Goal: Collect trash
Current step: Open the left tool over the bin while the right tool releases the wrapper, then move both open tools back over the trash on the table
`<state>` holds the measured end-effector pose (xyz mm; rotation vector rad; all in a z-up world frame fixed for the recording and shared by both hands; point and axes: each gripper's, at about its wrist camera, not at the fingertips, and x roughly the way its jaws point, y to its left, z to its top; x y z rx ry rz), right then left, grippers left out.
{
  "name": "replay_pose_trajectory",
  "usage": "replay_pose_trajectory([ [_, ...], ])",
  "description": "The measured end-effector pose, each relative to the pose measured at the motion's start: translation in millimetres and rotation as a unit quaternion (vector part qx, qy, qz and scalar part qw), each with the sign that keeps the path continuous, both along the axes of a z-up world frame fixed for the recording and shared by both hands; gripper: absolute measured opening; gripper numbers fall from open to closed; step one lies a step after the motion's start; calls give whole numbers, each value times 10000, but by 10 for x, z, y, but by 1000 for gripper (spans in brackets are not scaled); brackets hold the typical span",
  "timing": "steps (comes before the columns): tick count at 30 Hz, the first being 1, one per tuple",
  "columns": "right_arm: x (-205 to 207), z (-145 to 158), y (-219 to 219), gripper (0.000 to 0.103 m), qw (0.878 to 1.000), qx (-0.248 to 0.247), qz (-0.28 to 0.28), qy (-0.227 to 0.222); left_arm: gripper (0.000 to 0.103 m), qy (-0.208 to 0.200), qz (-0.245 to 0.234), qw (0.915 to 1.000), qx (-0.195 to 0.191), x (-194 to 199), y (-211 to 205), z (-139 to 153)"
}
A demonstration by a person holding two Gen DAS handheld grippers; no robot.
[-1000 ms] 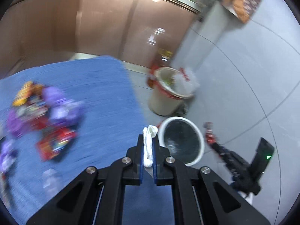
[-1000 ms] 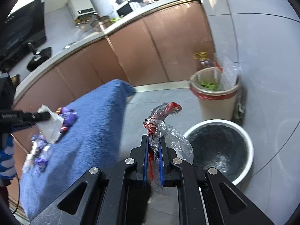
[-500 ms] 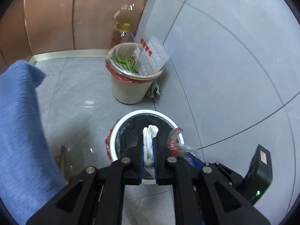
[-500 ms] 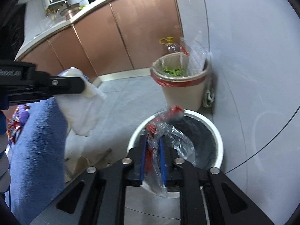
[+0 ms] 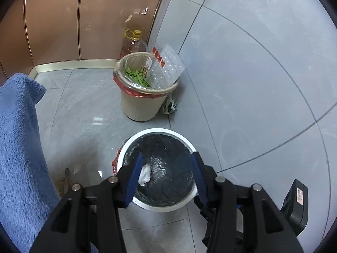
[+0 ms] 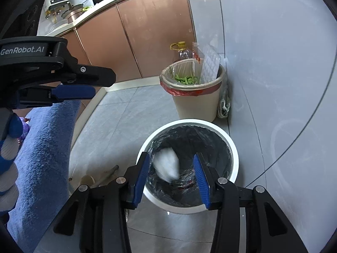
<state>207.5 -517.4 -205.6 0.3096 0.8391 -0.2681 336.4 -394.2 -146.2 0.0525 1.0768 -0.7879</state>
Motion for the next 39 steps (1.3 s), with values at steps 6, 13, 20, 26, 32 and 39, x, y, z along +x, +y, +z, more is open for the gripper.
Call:
replay_pose_trajectory([
  [6,-98,202,193,44,9998,-42,103,-146,46,-267,23,9995,-189,-251,341,244],
  [13,-249,525,496,46,9987,-134,289,-408,46,-943,383,9944,-274,-658,1011,551],
  [20,-487,1021,938,47,9945,-236,605,-820,46,-1295,675,9889,-270,-1065,1697,880],
  [26,-679,1467,1388,47,9869,-378,991,-1212,46,-1571,1042,9814,-352,-1427,2398,1159],
  [32,-818,1799,1811,48,9779,-378,1373,-1532,46,-1612,1583,9734,-376,-1551,3126,1180],
  [39,-786,1872,2266,49,9688,-260,1887,-1584,46,-1489,2332,9607,-215,-1497,4067,897],
])
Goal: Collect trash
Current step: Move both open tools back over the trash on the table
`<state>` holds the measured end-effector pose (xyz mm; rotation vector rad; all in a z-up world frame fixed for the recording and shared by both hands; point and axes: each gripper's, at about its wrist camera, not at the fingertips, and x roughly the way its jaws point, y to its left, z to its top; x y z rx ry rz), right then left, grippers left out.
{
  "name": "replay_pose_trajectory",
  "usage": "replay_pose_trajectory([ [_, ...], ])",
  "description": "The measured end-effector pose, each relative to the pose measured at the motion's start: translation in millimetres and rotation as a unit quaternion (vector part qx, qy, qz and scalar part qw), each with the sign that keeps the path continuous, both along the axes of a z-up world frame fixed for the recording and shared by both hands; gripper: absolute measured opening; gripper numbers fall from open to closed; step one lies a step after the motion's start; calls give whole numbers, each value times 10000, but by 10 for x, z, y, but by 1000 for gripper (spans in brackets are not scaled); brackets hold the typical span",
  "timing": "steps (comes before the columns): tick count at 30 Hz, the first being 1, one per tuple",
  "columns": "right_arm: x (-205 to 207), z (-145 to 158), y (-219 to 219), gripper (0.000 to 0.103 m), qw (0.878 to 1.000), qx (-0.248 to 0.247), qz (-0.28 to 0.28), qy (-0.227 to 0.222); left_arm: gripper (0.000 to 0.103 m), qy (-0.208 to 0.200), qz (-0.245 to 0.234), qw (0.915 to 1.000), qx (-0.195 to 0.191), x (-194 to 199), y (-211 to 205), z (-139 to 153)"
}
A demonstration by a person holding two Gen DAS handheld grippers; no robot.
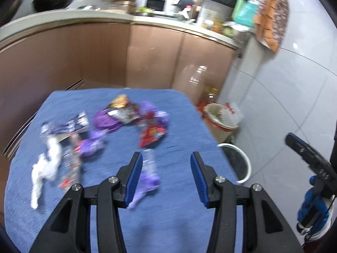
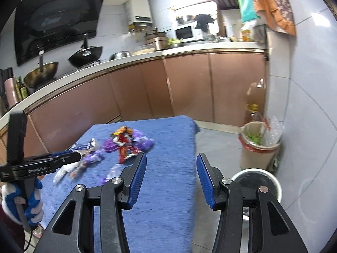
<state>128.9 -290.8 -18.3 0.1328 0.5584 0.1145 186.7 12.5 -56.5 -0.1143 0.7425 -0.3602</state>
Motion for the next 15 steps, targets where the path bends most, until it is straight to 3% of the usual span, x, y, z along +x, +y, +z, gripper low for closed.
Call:
replay_pose_trajectory([
  [9,474,-445,519,50,9956,135,711,596,45,395,763,9963,59,327,884,-453],
  [15,839,-804,906,50,9852,427,1273,1068,46,551,570,9965,269,719,932,-586],
])
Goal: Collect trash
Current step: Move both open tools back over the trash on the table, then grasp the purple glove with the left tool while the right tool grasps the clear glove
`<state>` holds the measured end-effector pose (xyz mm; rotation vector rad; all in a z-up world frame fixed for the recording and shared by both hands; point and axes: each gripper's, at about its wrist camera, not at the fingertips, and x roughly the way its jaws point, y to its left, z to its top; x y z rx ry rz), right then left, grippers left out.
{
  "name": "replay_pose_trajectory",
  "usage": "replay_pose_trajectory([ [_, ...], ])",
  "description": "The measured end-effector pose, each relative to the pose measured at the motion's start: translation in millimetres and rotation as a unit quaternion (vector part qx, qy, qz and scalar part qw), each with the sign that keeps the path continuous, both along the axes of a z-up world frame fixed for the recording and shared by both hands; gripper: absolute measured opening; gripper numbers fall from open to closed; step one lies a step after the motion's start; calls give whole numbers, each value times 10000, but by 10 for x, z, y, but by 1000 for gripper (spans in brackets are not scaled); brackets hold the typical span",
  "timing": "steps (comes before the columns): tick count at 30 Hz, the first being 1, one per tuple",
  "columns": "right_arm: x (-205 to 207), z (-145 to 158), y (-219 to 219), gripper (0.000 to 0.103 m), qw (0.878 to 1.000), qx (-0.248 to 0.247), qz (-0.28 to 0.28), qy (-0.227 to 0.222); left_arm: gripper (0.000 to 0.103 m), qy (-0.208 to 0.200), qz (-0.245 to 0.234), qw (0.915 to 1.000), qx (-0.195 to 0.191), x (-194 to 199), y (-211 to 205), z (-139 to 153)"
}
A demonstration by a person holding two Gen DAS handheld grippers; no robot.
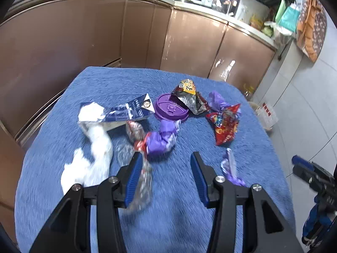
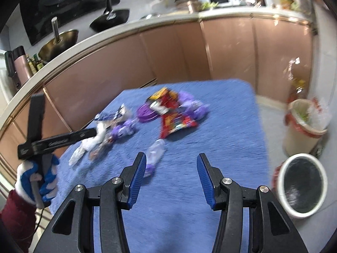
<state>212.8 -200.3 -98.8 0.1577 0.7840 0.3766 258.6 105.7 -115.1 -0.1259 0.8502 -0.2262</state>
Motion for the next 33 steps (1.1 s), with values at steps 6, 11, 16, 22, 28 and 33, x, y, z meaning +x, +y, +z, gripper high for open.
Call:
replay_pose_trajectory([
  [6,328,-321,322,53,9979,234,357,487,54,228,-199,9985,457,416,-128,-180],
  [11,521,-508,476,58,9962,277,431,701,55,523,-19,9981,316,683,-36,-360],
  [16,662,-668,599,58,9944,246,534,875,55,602,-134,9981,89,755,-30,-455],
  [22,707,-782,669,58,9930,265,634,960,55,490,-429,9976,-230,643,-63,-421],
  [28,708,-782,688,58,9932,258,673,913,55,450,-741,9956,-360,489,-133,-386],
  [33,700,-779,667,58,9930,293,686,913,55,500,-904,9936,-466,373,-113,-430],
])
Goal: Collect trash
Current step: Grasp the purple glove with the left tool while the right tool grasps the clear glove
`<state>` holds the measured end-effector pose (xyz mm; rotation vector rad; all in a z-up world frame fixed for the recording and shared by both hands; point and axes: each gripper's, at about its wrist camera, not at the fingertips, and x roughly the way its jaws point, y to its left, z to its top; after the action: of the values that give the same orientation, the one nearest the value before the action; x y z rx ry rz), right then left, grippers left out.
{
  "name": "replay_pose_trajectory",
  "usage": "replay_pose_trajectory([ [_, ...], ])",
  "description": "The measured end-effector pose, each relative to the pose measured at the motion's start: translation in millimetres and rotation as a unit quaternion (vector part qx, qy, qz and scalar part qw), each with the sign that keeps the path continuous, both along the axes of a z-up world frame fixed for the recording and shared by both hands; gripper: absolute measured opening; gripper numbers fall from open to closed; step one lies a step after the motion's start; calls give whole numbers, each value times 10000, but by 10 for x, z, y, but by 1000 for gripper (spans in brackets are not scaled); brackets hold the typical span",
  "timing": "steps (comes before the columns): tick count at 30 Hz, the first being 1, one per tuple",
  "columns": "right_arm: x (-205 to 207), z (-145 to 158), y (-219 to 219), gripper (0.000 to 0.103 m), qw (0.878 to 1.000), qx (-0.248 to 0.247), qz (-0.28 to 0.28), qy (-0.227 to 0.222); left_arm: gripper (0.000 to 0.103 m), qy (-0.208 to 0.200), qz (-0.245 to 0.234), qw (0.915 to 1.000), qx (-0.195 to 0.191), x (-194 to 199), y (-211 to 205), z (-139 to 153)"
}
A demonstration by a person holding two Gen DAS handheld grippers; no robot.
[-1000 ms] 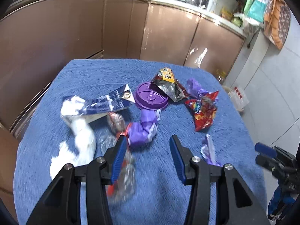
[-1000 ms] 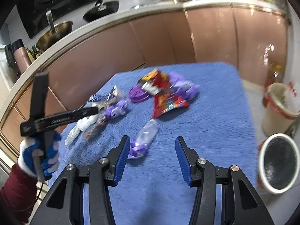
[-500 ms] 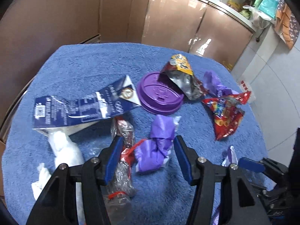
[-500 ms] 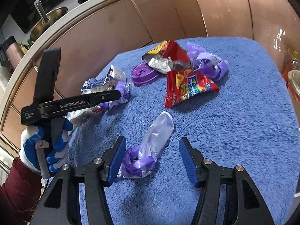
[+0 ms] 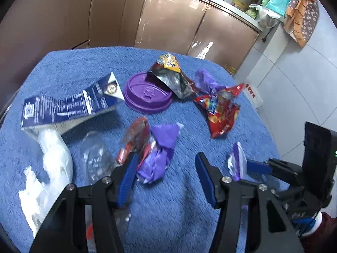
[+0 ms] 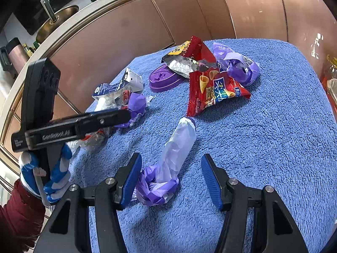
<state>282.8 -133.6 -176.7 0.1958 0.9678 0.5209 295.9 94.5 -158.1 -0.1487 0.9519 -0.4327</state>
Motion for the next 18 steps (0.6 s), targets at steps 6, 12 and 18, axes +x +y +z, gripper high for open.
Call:
replay_pose_trajectory([
  [6,-36,5,-31,58,10000,-19,10,-22,55,-43,93,9997,208,-44,79,7],
  [12,-38,-1,-16,58,10000,-35,19,-41,42,43,170,9997,194,74,64,-79],
  [18,-49,10,-11,47,9999,-7,104,-54,26,104,115,9993,345,161,-63,-114],
])
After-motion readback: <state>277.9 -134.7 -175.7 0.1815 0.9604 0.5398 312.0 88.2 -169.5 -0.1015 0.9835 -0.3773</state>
